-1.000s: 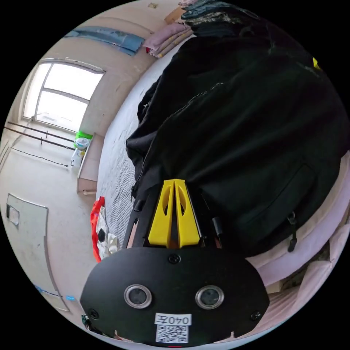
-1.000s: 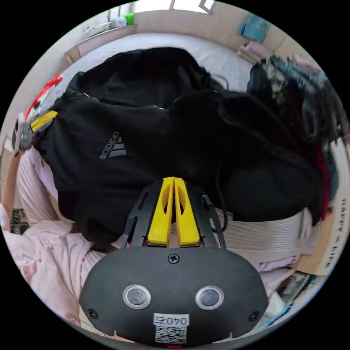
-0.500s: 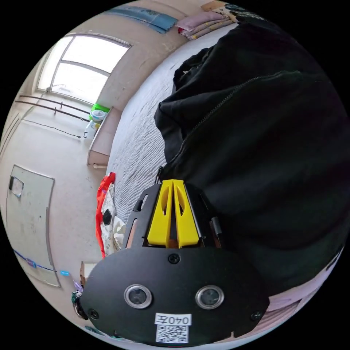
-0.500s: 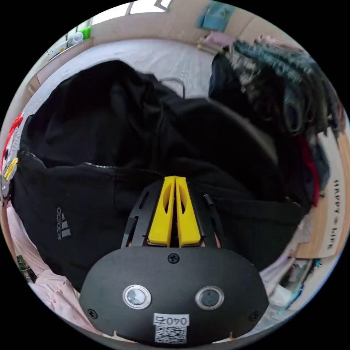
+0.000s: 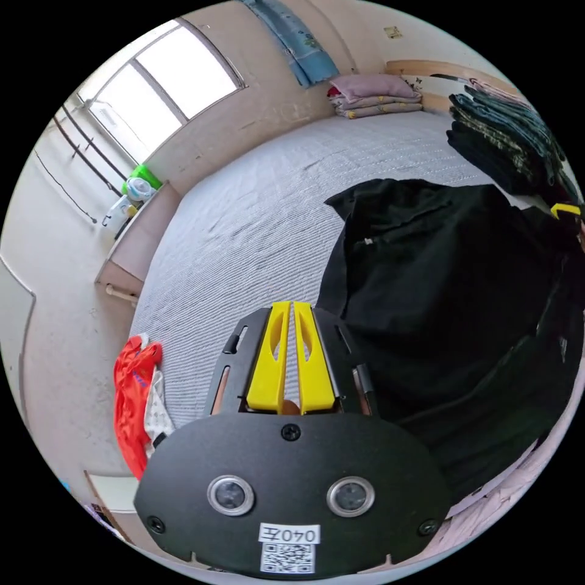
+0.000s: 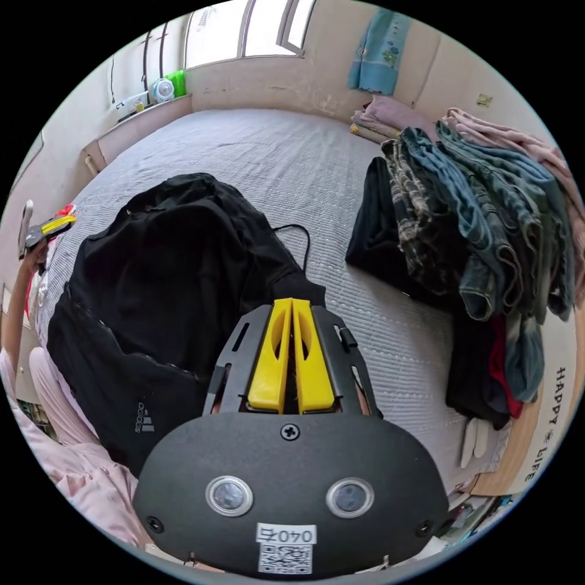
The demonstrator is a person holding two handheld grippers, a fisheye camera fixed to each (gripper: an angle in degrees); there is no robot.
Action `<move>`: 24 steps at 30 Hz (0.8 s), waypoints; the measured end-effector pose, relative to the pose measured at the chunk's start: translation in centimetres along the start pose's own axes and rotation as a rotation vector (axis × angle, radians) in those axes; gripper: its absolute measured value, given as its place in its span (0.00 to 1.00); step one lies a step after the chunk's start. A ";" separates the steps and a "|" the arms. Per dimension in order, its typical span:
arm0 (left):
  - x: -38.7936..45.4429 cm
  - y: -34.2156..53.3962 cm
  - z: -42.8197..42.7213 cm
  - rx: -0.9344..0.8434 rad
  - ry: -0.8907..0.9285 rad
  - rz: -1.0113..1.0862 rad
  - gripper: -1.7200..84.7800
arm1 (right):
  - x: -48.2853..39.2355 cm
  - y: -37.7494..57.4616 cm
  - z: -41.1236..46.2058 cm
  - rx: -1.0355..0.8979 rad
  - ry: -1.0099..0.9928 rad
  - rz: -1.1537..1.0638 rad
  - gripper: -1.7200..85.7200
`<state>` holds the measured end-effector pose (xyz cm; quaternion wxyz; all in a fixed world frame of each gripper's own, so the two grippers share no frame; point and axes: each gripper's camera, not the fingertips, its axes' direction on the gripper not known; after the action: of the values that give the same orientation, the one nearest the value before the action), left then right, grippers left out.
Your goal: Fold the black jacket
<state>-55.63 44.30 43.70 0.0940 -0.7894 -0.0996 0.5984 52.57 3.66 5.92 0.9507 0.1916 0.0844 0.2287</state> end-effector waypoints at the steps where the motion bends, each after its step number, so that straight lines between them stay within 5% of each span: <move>1: -0.4 -1.6 0.6 0.000 0.033 -0.004 0.02 | 0.7 -1.1 0.6 -0.008 -0.042 0.005 0.02; 12: -4.2 -24.2 15.7 -0.142 0.454 -0.300 0.08 | 5.4 -5.1 2.3 -0.041 -0.207 -0.012 0.11; 17: -4.0 -26.0 18.3 -0.203 0.366 -0.379 0.08 | 6.1 -6.0 2.5 -0.079 -0.177 -0.070 0.14; 24: -3.1 -27.3 13.1 -0.128 0.281 -0.189 0.01 | 7.7 -9.3 4.3 -0.185 -0.228 -0.085 0.19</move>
<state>-70.30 70.14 50.37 0.1124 -0.8567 -0.1971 0.4632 64.18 -1.76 5.49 0.9765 0.1243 -0.0374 0.1718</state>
